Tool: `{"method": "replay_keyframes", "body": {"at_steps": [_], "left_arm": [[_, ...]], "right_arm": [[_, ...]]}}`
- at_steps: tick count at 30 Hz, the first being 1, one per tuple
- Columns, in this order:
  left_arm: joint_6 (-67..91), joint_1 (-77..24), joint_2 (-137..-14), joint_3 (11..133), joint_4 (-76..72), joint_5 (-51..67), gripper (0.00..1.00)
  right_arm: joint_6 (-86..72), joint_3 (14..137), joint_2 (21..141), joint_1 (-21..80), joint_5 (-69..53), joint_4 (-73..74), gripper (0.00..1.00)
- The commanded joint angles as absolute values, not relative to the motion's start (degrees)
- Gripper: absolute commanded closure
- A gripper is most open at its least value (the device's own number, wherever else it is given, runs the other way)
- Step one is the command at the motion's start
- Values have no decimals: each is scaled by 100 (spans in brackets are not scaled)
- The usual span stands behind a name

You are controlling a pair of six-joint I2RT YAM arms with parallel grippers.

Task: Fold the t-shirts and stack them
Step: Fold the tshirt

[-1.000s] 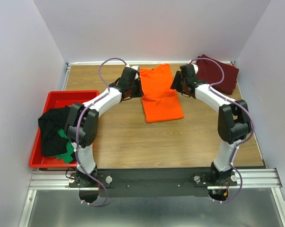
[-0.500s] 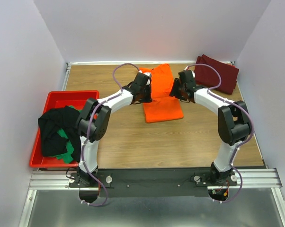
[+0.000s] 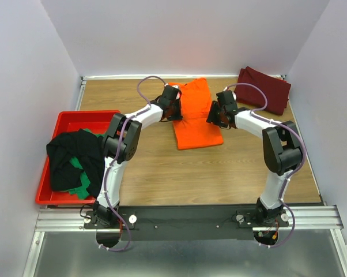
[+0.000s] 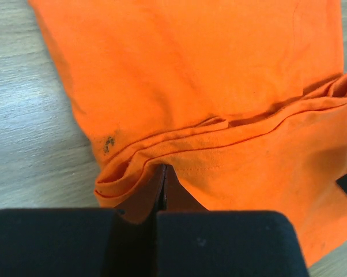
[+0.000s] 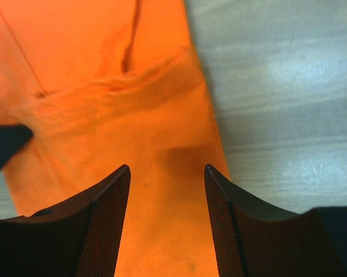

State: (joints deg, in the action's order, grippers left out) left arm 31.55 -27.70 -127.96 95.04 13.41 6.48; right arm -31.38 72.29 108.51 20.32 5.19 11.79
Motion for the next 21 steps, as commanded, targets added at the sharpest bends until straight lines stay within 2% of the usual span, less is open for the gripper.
{"method": "replay_keyframes", "body": {"at_steps": [1, 9, 10, 11, 13, 21], "left_arm": [[3217, -2786, -12911, 9633, 1424, 562, 100], [3234, -2786, -12990, 9659, 1521, 510, 99], [3217, -2786, -12990, 9659, 1538, 501, 99], [3217, -2777, -13008, 9677, 1555, 484, 99], [3199, -2786, -13025, 9703, 1582, 475, 99], [3173, -2760, -13087, 9756, 1643, 475, 100]], "right_arm": [[-3138, 7005, 10846, 2100, 501, 1055, 39], [-3147, 7083, 10775, 2145, 808, 975, 39], [-3112, 7171, 10784, 2162, 843, 976, 40], [-3033, 7250, 10810, 2171, 948, 976, 47], [-2884, 7557, 10907, 2206, 1106, 958, 52], [-2514, 8323, 11715, 2215, 1353, 949, 55]]}}
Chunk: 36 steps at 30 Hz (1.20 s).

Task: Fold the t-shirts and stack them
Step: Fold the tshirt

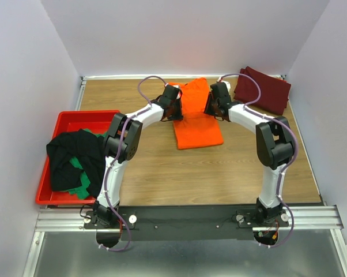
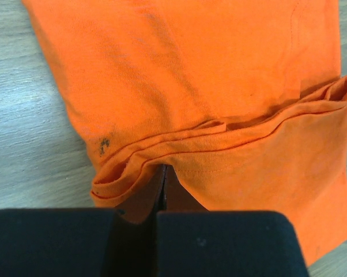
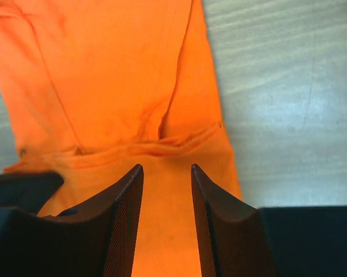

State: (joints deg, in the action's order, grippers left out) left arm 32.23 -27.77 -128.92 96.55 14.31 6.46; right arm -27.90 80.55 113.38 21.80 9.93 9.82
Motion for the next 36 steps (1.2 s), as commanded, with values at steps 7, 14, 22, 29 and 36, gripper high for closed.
{"method": "replay_keyframes", "body": {"at_steps": [7, 14, 22, 29, 36], "left_arm": [[3155, -2690, -13061, 9756, 1661, 510, 100], [3120, -2672, -13025, 9721, 1661, 492, 100], [3252, -2663, -12982, 9519, 1635, 492, 100], [3542, -2716, -12420, 8256, 1178, 668, 100], [3639, -2874, -11690, 7112, 756, 844, 100]], "right_arm": [[-2233, 8551, 12172, 2206, 1432, 721, 55], [-2171, 8877, 12489, 2206, 1582, 685, 55], [-2417, 8184, 12331, 2206, 1372, 694, 55], [-2794, 7182, 11761, 2285, 871, 694, 55], [-3023, 6118, 10952, 2346, 449, 694, 55]]}}
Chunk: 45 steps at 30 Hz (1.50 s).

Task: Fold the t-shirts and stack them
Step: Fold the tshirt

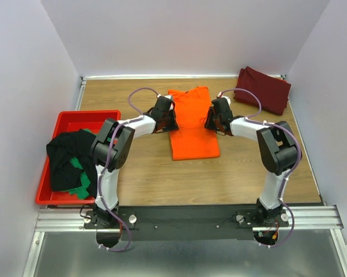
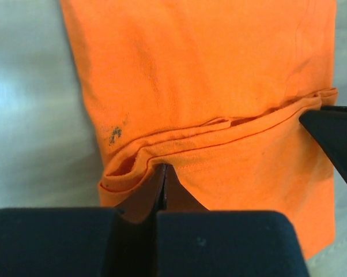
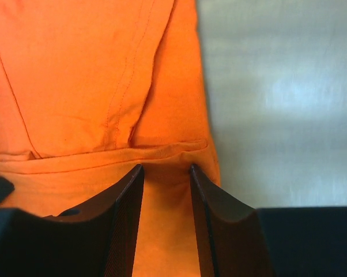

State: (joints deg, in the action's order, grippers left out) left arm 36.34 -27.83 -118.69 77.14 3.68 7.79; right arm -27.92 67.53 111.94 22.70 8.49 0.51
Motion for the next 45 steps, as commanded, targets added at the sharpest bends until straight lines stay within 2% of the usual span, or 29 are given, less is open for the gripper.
{"method": "replay_keyframes", "body": {"at_steps": [1, 9, 16, 20, 24, 30, 33, 34, 38, 45], "left_arm": [[3639, -2909, -11611, 6989, 712, 852, 100], [3788, -3331, -10505, 5610, 484, 791, 100], [3841, -3480, -9819, 5141, 527, 782, 100], [3762, -3410, -9475, 5536, 790, 581, 96], [3665, -2999, -9290, 6151, 966, 431, 86], [3534, -2391, -10210, 7591, 1301, -113, 80], [3411, -2224, -10730, 8269, 1371, -70, 78], [3358, -2215, -11062, 8410, 1449, -79, 74], [3173, -2153, -11671, 9077, 1503, 228, 69], [3094, -2153, -12208, 9518, 1547, 290, 60]], "right_arm": [[-3050, 5987, 10855, 2373, 413, 686, 55], [-3445, 4433, 9530, 2856, 97, 686, 55], [-3437, 4174, 8886, 2900, 35, 808, 54], [-3305, 4745, 8544, 2900, 114, 888, 50], [-2998, 5606, 8919, 2900, 361, 870, 48], [-2900, 6459, 9553, 2962, -360, 694, 50], [-2900, 6556, 9598, 3137, -387, 694, 50], [-2900, 6565, 9589, 3251, -395, 694, 50], [-2900, 6478, 9528, 3629, -369, 703, 50], [-2979, 6267, 9642, 4271, -185, 703, 48]]}}
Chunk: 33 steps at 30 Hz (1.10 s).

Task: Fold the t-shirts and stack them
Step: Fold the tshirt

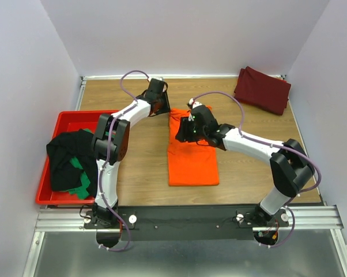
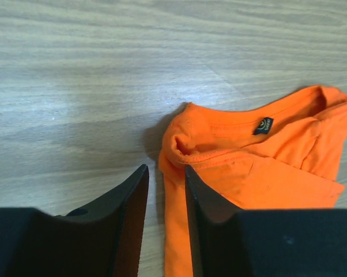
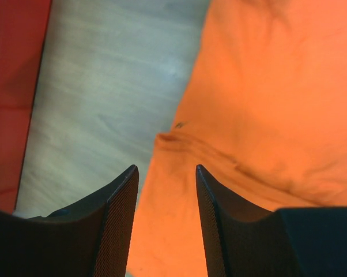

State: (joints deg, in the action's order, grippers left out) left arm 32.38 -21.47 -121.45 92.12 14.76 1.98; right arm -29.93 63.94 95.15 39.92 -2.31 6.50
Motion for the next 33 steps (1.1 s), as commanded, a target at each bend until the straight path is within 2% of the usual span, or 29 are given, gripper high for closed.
{"method": "replay_keyframes", "body": {"at_steps": [1, 4, 11, 21, 25, 33], "left_arm": [[3085, -2153, -12278, 9545, 1529, 307, 60], [3059, -2153, -12471, 9729, 1564, 316, 60], [3067, -2153, -12761, 9870, 1538, 369, 71], [3146, -2153, -12964, 9966, 1389, 440, 95], [3129, -2145, -12999, 10019, 1248, 369, 100], [3085, -2118, -13201, 10371, 1239, 352, 100]], "right_arm": [[-2997, 6249, 9694, 4332, -158, 703, 48], [-3032, 6214, 9799, 4526, -106, 703, 47], [-3269, 6038, 9975, 4886, -44, 694, 47], [-3401, 5749, 10230, 5036, 123, 686, 48], [-3419, 5555, 10336, 5089, 114, 642, 48], [-3463, 5388, 10424, 5098, 105, 615, 48]]}}
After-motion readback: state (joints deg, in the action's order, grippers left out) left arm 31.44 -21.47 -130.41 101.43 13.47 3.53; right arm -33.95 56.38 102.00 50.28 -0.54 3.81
